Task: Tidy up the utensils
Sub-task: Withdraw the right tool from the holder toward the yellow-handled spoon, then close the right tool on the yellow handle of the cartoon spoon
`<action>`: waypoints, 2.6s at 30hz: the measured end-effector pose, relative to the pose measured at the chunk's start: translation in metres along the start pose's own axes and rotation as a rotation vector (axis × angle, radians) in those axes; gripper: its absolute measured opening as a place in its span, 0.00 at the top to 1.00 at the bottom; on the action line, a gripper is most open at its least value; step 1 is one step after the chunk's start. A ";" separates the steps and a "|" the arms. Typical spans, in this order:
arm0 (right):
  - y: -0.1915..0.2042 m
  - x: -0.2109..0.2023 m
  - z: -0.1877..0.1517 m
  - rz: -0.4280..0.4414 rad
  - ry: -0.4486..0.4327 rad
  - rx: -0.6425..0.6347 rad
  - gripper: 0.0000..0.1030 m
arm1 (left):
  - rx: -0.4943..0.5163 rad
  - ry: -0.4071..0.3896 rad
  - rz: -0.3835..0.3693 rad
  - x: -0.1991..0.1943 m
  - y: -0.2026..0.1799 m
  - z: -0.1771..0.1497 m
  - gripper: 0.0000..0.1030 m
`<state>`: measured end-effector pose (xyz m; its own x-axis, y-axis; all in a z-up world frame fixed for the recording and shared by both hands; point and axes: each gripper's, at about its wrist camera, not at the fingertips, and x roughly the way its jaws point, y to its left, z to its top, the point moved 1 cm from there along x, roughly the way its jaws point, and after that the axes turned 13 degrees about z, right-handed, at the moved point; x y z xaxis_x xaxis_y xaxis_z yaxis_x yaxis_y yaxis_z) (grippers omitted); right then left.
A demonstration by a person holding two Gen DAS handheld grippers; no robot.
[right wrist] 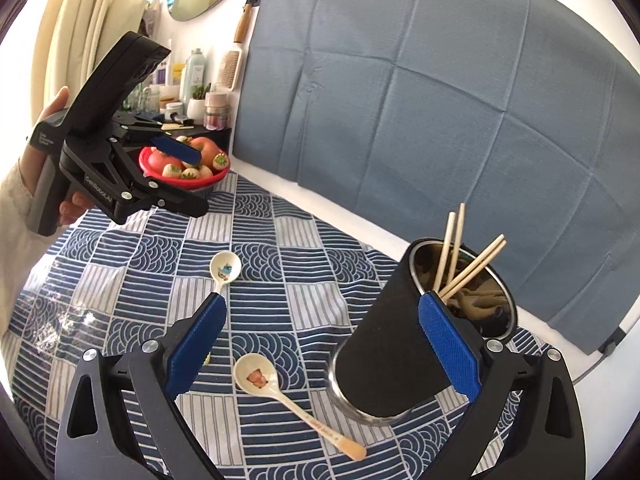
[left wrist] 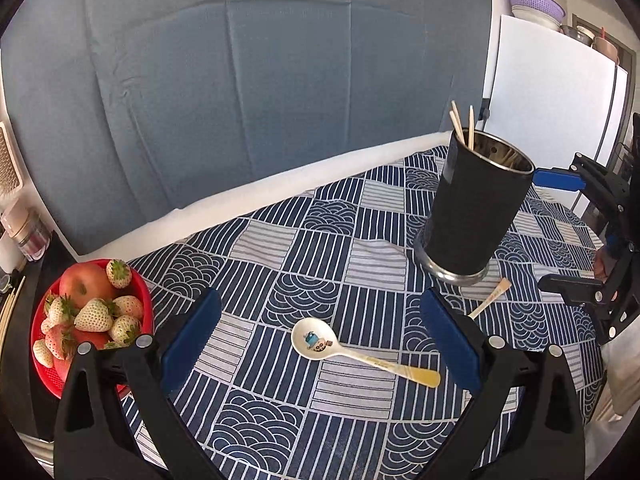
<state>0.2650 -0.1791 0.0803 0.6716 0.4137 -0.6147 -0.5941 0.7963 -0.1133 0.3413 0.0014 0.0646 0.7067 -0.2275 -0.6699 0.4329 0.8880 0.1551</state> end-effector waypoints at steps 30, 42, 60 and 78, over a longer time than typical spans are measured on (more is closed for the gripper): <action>0.063 0.122 -0.040 0.235 0.211 -0.002 0.10 | 0.068 0.200 -0.097 0.106 0.018 -0.040 0.07; 0.067 0.141 -0.040 0.283 0.310 0.078 0.10 | 0.109 0.265 -0.133 0.122 0.004 -0.047 0.20; 0.066 0.148 -0.031 0.278 0.323 0.142 0.90 | 0.140 0.217 -0.118 0.093 -0.009 -0.038 0.91; 0.074 0.094 -0.021 0.224 0.231 0.120 0.91 | 0.227 0.052 -0.016 0.002 -0.023 -0.011 0.92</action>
<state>0.2753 -0.0907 -0.0021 0.4043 0.4839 -0.7761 -0.6497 0.7492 0.1287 0.3263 -0.0151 0.0513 0.6718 -0.2146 -0.7090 0.5623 0.7708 0.2995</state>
